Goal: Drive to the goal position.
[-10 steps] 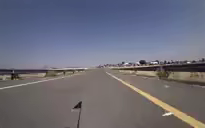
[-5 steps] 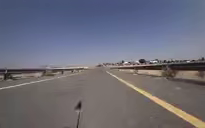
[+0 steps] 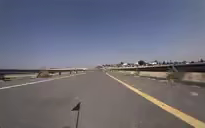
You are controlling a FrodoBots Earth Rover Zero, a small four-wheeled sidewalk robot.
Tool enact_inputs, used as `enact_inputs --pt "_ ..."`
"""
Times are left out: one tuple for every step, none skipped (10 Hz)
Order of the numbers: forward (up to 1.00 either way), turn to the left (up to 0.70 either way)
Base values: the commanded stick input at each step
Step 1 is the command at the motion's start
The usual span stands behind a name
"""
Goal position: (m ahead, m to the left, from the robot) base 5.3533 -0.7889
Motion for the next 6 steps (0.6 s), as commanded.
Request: enact_inputs --pt "1.0 0.0" --pt "1.0 0.0" --pt "1.0 0.0" --pt "1.0 0.0" --pt "1.0 0.0" --pt "1.0 0.0"
